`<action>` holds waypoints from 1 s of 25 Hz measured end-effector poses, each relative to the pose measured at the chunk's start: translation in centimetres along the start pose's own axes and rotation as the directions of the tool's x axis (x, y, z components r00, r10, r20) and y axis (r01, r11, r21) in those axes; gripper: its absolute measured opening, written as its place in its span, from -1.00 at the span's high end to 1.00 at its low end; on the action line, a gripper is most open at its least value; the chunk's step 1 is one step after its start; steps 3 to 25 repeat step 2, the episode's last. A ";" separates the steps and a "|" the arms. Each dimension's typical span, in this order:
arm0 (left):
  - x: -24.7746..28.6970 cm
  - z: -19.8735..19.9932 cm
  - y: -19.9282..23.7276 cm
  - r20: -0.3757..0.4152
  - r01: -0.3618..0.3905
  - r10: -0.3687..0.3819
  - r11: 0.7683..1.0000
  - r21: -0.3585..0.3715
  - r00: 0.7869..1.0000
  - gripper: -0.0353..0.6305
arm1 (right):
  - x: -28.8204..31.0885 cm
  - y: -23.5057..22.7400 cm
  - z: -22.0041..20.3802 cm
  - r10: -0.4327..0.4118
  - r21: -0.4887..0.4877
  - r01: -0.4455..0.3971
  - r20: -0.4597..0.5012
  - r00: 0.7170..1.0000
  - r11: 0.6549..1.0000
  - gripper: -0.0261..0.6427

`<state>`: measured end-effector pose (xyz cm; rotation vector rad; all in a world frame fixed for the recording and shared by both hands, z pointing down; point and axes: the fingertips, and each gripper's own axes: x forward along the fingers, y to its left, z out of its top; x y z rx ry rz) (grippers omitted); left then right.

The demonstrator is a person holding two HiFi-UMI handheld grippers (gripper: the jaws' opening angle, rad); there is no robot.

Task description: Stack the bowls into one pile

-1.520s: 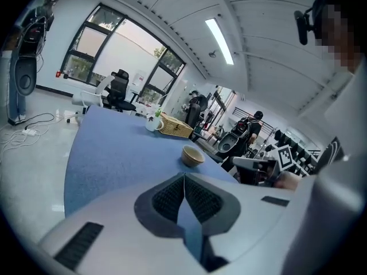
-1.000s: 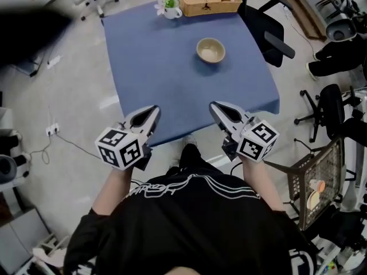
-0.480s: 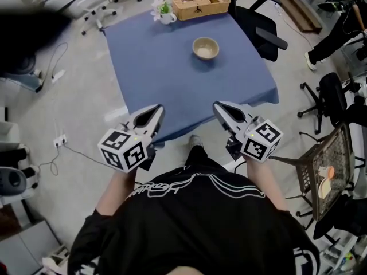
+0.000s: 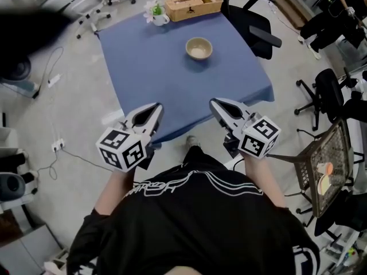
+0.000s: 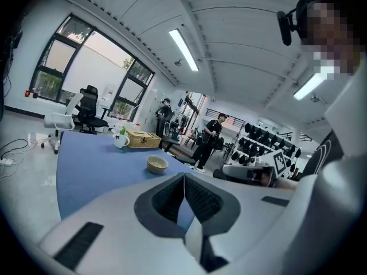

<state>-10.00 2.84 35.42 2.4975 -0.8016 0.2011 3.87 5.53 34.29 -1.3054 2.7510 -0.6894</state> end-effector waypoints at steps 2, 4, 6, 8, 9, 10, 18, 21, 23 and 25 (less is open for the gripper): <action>0.5 0.3 -0.4 0.002 0.005 -0.005 1.000 0.007 1.000 0.82 | -0.3 -0.4 0.2 -0.001 -0.004 0.001 -0.002 1.000 1.000 0.84; 0.5 0.3 -0.4 0.002 0.005 -0.005 1.000 0.007 1.000 0.82 | -0.3 -0.4 0.2 -0.001 -0.004 0.001 -0.002 1.000 1.000 0.84; 0.5 0.3 -0.4 0.002 0.005 -0.005 1.000 0.007 1.000 0.82 | -0.3 -0.4 0.2 -0.001 -0.004 0.001 -0.002 1.000 1.000 0.84; 0.5 0.3 -0.4 0.002 0.005 -0.005 1.000 0.007 1.000 0.82 | -0.3 -0.4 0.2 -0.001 -0.004 0.001 -0.002 1.000 1.000 0.84; 0.5 0.3 -0.4 0.002 0.005 -0.005 1.000 0.007 1.000 0.82 | -0.3 -0.4 0.2 -0.001 -0.004 0.001 -0.002 1.000 1.000 0.84; 0.5 0.3 -0.4 0.002 0.005 -0.005 1.000 0.007 1.000 0.82 | -0.3 -0.4 0.2 -0.001 -0.004 0.001 -0.002 1.000 1.000 0.84; 0.5 0.3 -0.4 0.002 0.005 -0.005 1.000 0.007 1.000 0.82 | -0.3 -0.4 0.2 -0.001 -0.004 0.001 -0.002 1.000 1.000 0.84; 0.5 0.3 -0.4 0.002 0.005 -0.005 1.000 0.007 1.000 0.82 | -0.3 -0.4 0.2 -0.001 -0.004 0.001 -0.002 1.000 1.000 0.84; 0.5 0.3 -0.4 0.002 0.005 -0.005 1.000 0.007 1.000 0.82 | -0.3 -0.4 0.2 -0.001 -0.004 0.001 -0.002 1.000 1.000 0.84; 0.5 0.3 -0.4 0.002 0.005 -0.005 1.000 0.007 1.000 0.82 | -0.3 -0.4 0.2 -0.001 -0.004 0.001 -0.002 1.000 1.000 0.84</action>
